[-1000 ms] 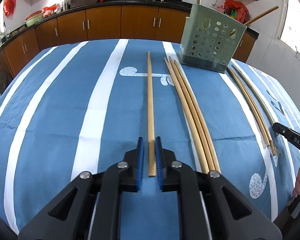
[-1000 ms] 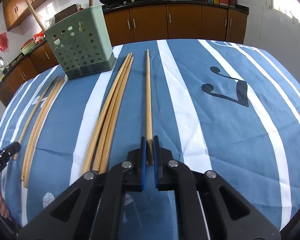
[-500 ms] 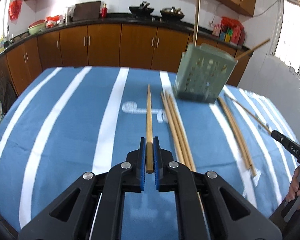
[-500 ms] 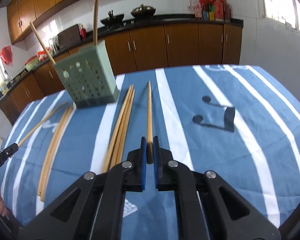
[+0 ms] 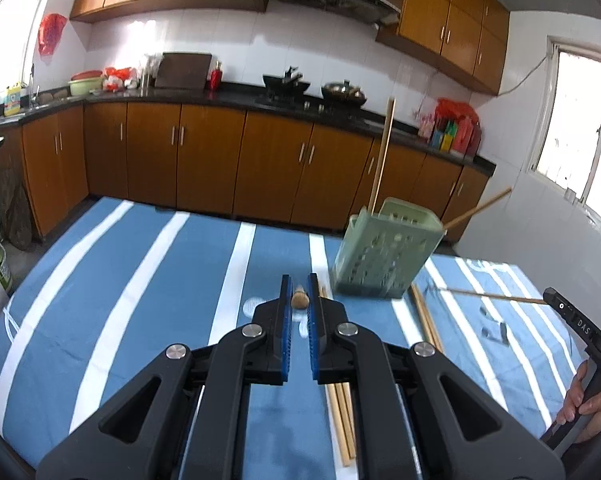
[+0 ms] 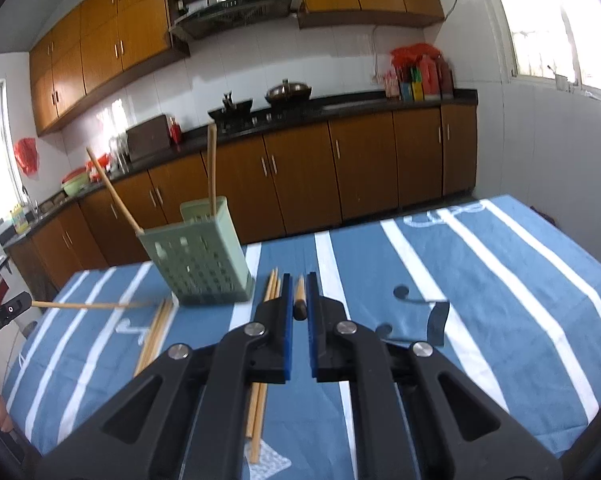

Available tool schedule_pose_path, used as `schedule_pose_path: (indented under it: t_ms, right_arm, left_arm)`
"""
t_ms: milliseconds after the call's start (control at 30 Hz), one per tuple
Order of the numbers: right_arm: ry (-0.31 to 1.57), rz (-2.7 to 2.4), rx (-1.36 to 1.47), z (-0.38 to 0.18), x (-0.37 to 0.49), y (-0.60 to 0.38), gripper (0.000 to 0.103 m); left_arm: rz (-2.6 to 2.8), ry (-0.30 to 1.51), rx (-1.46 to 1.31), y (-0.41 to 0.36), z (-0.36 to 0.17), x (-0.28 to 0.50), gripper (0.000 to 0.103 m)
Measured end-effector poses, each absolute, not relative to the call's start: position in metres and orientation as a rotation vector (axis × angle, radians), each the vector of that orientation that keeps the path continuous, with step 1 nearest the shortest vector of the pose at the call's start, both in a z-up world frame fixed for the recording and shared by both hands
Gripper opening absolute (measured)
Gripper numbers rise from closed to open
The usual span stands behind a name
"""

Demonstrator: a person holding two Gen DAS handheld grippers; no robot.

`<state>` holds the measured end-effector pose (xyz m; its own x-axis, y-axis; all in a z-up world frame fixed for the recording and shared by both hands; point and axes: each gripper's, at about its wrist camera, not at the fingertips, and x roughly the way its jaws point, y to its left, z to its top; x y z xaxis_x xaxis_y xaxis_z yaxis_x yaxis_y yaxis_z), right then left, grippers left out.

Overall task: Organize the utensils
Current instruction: 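Lift the chopsticks upright with both grippers over the green holder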

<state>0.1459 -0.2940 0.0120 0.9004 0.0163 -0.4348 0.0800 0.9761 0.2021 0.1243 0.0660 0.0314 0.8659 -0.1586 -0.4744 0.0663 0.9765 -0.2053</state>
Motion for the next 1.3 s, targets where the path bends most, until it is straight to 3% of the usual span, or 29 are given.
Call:
schedule_pose_path:
  t_ms: [667,1300]
  right_arm:
    - [0.314,-0.003,0.209,0.074,0.155,-0.289,0.007]
    - [0.322,0.006,0.203,0.061,0.18,-0.275,0.008]
  left_arm:
    - [-0.105,0.409,-0.2,0.071,0.068,0.132,0.007]
    - [-0.108,0.395,-0.197,0.068,0.069,0.136,0.008]
